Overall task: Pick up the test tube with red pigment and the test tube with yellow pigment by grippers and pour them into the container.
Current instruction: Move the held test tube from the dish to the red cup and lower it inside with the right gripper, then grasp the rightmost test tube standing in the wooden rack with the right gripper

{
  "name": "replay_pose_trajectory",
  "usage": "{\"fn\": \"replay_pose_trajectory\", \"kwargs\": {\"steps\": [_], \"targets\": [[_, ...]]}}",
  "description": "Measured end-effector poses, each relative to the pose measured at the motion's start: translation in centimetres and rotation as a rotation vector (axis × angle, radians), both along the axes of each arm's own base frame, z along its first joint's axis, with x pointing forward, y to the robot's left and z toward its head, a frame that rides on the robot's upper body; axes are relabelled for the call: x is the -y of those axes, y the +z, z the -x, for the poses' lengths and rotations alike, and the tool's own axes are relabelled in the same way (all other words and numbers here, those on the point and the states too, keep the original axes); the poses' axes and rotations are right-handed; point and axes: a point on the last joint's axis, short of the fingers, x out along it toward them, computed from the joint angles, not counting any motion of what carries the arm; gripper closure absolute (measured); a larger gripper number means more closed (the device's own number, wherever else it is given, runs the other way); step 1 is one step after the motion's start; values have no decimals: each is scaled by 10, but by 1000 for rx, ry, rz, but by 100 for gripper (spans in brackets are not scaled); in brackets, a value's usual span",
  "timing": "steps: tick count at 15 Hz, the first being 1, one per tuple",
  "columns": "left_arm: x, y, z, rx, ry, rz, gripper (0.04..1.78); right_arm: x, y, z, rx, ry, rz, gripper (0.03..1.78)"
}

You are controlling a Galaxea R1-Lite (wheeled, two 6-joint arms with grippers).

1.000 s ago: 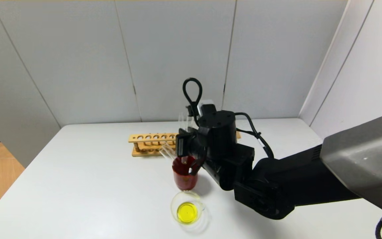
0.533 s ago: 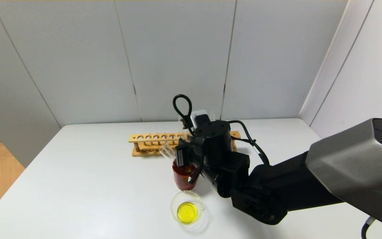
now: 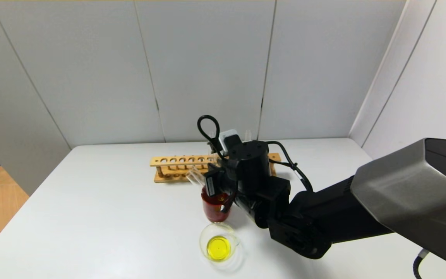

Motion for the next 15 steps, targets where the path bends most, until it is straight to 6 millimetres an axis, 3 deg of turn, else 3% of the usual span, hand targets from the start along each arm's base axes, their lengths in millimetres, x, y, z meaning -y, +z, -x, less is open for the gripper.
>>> {"fn": "replay_pose_trajectory", "kwargs": {"steps": [5,8,10,15], "targets": [[0,0,0,0,0,-1,7,0,-7,-6,0,20,27,146],[0,0,0,0,0,0,7,0,-9,-6,-1,26,36,135],[0,0,0,0,0,0,7,0,-9,-6,-1,26,37,115],[0,0,0,0,0,0,7,0,-8,-6,2,24,38,37]]}}
